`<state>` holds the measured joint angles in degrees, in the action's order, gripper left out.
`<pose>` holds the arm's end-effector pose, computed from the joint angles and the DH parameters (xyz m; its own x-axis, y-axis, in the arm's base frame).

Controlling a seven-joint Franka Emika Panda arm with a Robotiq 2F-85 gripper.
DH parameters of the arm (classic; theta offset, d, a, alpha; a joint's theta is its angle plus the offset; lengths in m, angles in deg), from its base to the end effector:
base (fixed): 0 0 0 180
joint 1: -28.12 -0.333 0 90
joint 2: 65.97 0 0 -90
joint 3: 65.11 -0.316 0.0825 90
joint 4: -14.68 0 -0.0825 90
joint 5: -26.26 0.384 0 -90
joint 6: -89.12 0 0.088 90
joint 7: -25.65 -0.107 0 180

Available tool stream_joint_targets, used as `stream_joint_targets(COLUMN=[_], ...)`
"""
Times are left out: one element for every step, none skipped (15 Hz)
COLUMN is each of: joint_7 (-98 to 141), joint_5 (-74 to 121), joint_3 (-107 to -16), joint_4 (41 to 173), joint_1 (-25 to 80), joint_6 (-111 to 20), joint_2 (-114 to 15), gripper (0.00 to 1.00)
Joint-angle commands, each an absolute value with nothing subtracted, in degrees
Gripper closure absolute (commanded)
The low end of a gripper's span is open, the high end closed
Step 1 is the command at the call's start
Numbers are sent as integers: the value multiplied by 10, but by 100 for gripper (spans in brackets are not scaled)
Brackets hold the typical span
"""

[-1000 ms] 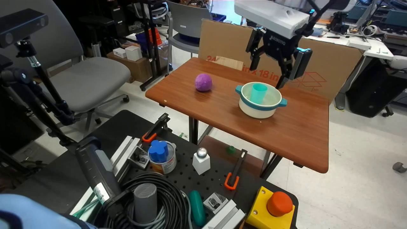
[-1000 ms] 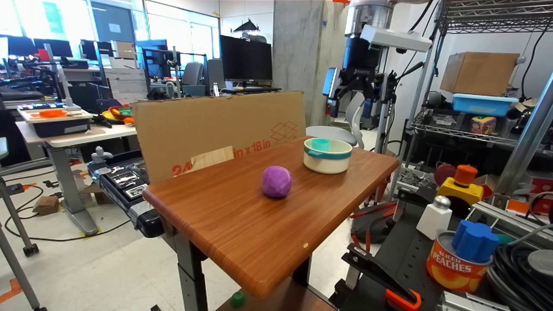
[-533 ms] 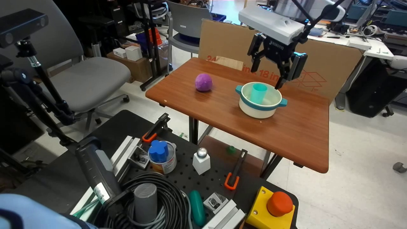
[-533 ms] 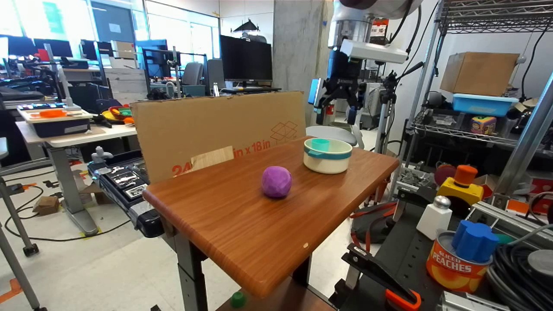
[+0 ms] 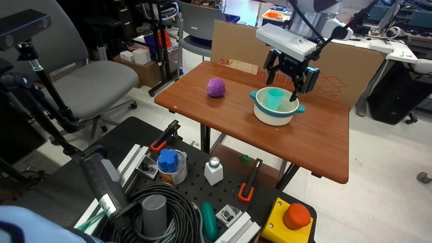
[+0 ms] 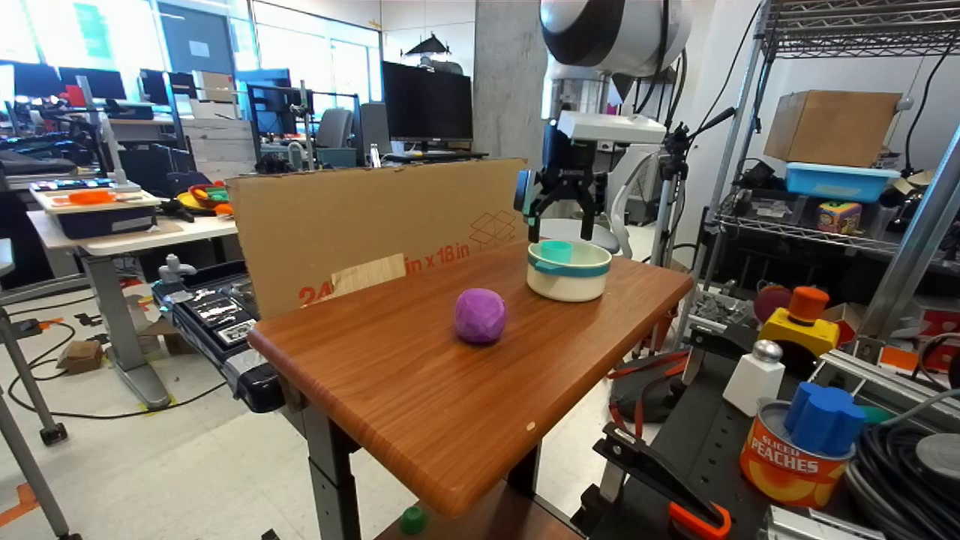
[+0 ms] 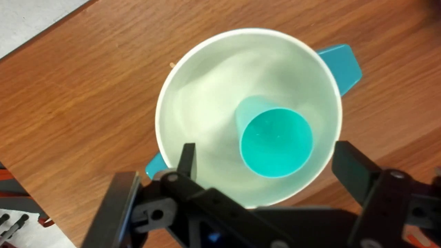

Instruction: Remove the blue cup from the white bowl and put it on the table

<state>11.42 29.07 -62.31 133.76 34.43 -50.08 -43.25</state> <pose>0.5763 -0.0919 0.2312 0.9030 -0.4271 -0.0462 -0.4276 -0.9040 -0.0001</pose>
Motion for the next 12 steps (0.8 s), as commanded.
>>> stream_joint_targets(joint_7=[112, 113, 115, 116, 117, 117, 117, 118, 117, 119, 120, 122], joint_5=[301, 300, 302, 302, 302, 303, 305, 305, 307, 309, 312, 317], joint_3=[-612, -612, -613, -614, -614, -615, -616, -616, -616, -617, -617, -619], joint_4=[1292, 1288, 1285, 1283, 1281, 1280, 1280, 1278, 1278, 1276, 1276, 1277], joint_1=[332, 332, 332, 331, 331, 330, 329, 329, 329, 329, 331, 333], joint_6=[-469, -464, -458, -452, -446, -441, -438, -432, -428, -423, -419, -415], joint_2=[-397, -393, -390, -389, -391, -393, -396, -398, -400, -402, -404, -408], gripper=[0, 0, 0, 25, 28, 34, 44, 51, 58, 66, 74, 79])
